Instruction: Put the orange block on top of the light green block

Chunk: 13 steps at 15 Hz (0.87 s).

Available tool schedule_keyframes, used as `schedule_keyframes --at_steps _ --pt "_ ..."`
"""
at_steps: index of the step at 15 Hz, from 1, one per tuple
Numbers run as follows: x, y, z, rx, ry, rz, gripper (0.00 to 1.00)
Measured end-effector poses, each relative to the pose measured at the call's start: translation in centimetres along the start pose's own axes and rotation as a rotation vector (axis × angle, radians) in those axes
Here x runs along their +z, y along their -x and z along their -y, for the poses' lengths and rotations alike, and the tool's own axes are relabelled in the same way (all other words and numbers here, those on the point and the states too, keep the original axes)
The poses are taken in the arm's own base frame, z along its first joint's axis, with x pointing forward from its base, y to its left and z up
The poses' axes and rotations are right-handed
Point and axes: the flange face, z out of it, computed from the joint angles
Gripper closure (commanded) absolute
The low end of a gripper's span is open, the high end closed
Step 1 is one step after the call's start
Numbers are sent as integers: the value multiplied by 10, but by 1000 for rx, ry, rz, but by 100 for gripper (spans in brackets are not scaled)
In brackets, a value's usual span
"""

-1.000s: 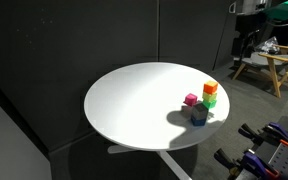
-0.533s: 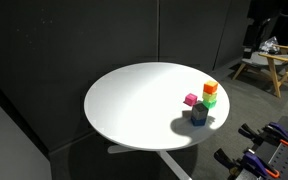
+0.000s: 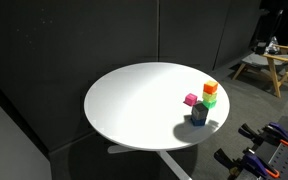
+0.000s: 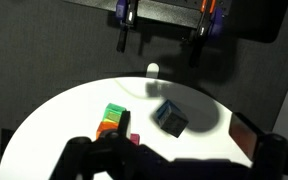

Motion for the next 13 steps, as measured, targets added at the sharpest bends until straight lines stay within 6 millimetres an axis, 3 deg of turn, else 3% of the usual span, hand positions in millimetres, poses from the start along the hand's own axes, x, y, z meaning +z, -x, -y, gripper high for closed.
schedule_keyframes --at_steps 13 --pt "1 2 1 -3 -1 9 0"
